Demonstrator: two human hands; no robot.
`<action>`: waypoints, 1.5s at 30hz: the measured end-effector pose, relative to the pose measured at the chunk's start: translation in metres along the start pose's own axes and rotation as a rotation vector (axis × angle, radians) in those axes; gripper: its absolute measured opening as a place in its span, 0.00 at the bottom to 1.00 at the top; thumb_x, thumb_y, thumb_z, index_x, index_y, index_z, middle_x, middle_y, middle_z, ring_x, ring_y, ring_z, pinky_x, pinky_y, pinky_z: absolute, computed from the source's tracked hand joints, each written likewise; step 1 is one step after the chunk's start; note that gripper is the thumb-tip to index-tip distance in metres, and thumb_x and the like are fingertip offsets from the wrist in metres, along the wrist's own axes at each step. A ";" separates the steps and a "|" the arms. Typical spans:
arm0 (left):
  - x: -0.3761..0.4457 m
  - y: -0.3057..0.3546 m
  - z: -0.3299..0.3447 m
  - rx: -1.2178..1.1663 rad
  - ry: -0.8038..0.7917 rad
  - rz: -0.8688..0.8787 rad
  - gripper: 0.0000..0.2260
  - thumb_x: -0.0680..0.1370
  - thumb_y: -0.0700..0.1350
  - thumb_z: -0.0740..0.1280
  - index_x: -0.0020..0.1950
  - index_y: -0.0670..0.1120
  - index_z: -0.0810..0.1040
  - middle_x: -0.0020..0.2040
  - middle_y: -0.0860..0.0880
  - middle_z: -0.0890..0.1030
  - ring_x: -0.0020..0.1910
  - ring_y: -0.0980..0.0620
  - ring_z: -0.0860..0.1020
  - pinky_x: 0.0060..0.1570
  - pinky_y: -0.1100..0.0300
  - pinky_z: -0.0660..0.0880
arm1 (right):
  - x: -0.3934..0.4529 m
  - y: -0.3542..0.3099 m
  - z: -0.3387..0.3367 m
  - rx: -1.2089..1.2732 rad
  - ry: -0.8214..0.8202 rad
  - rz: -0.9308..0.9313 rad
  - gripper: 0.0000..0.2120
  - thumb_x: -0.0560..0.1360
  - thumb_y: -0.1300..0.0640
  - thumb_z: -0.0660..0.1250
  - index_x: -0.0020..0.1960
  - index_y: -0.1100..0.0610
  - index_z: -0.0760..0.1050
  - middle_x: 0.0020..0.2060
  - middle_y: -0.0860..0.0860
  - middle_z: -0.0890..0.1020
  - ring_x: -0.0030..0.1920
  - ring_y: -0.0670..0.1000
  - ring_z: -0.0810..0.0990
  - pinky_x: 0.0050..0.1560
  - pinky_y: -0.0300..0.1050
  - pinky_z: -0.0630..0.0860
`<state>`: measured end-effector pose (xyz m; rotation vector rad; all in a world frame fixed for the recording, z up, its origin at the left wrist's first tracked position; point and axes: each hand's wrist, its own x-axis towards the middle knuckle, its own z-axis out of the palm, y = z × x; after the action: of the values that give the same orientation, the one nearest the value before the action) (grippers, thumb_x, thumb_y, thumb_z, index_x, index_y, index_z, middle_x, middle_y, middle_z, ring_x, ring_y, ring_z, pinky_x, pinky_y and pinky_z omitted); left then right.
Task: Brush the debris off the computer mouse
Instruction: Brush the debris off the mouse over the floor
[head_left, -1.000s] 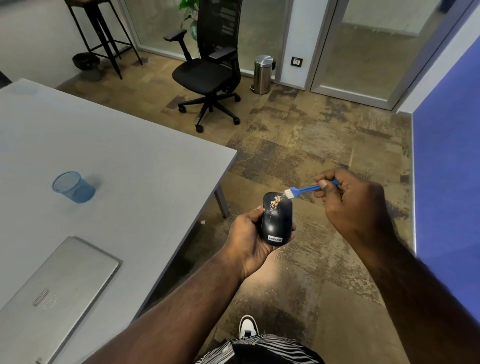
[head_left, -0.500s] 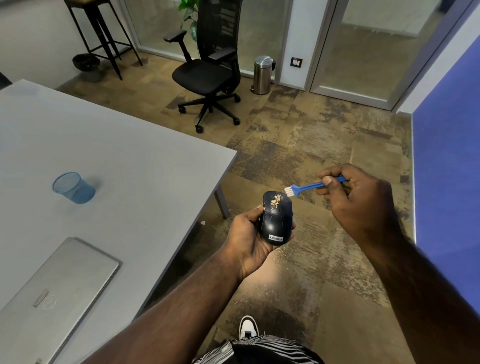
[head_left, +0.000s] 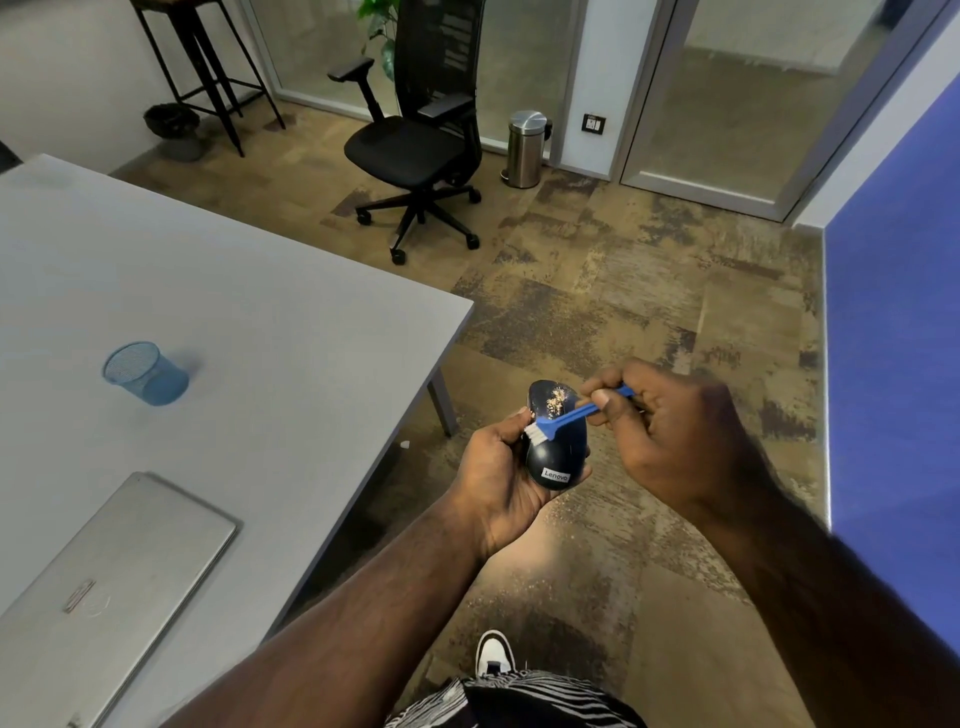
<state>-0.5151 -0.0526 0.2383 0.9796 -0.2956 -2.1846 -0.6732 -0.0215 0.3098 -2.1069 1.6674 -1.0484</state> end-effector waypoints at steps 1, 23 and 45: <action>0.000 0.000 0.000 0.004 -0.003 0.000 0.16 0.81 0.48 0.56 0.58 0.41 0.79 0.53 0.38 0.80 0.47 0.41 0.79 0.49 0.47 0.77 | 0.002 0.000 0.001 -0.007 0.005 0.017 0.06 0.76 0.65 0.68 0.50 0.57 0.82 0.34 0.48 0.83 0.31 0.32 0.77 0.27 0.23 0.67; -0.001 -0.001 0.001 -0.008 0.004 -0.027 0.19 0.81 0.49 0.57 0.63 0.39 0.76 0.56 0.37 0.79 0.49 0.40 0.78 0.52 0.47 0.76 | 0.012 0.005 -0.007 0.047 0.105 0.083 0.08 0.77 0.62 0.67 0.51 0.51 0.81 0.38 0.45 0.85 0.38 0.41 0.85 0.35 0.44 0.82; -0.006 -0.002 0.008 -0.007 0.010 -0.043 0.21 0.81 0.49 0.57 0.68 0.37 0.73 0.59 0.36 0.77 0.49 0.39 0.78 0.53 0.47 0.74 | 0.006 0.013 -0.010 0.018 0.132 0.109 0.08 0.77 0.62 0.67 0.51 0.51 0.81 0.37 0.46 0.85 0.39 0.40 0.85 0.37 0.39 0.82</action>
<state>-0.5195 -0.0475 0.2463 1.0016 -0.2645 -2.2172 -0.6893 -0.0283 0.3115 -1.9489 1.8038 -1.1863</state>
